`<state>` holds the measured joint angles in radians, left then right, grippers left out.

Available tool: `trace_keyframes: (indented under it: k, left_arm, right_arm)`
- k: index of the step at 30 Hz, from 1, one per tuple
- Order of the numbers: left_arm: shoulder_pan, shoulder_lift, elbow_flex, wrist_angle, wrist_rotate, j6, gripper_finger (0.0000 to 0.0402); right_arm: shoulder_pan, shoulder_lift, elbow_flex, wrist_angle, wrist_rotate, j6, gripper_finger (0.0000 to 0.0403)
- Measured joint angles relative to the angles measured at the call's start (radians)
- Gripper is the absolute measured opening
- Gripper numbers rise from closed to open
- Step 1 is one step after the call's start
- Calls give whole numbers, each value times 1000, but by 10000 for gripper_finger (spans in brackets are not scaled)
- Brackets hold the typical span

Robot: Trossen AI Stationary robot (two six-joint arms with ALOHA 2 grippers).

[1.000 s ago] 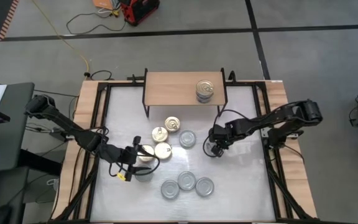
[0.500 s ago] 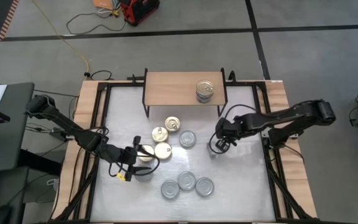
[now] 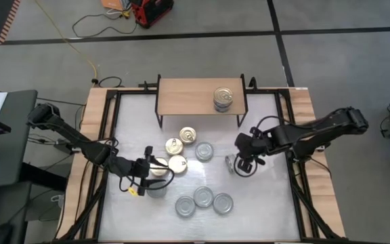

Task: Stack canned seafood by type on shelf
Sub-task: Put the green white tuna can on the shelf

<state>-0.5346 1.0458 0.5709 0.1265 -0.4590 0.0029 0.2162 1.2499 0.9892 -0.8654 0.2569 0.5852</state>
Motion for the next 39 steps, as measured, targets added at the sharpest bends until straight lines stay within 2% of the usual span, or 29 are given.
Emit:
trace_keyframes:
  k: [4,7,9,13,18,21,25,27,29,35,36,39]
  left_arm:
    - [0,0,0,0,0,1,233]
    - [0,0,0,-2,1,7,233]
    - [0,0,0,-3,2,25,233]
    - [0,0,0,-4,3,63,233]
    - [0,0,0,-8,-15,83,233]
    - [0,0,0,-2,-115,83,233]
    - [1,0,0,4,-337,47,233]
    - [1,0,0,4,-369,49,233]
    - [2,0,0,5,-311,72,233]
    - [24,0,0,-1,-17,105,233]
    - [24,0,0,-1,13,108,233]
    - [24,0,0,-1,18,109,233]
  right_arm:
    - [20,-1,26,7,0,77,228]
    - [21,9,29,13,-8,218,280]
    - [21,29,30,13,-30,332,300]
    - [39,112,51,-9,-33,415,306]
    - [55,246,159,-130,-27,467,305]
    - [70,325,220,-190,-21,496,305]
    - [91,417,293,-252,-14,529,305]
    - [100,455,320,-280,-3,547,305]
    - [103,484,338,-292,4,559,305]
    - [103,533,342,-309,19,603,305]
    - [103,539,342,-309,23,611,305]
    - [99,559,328,-302,35,624,304]
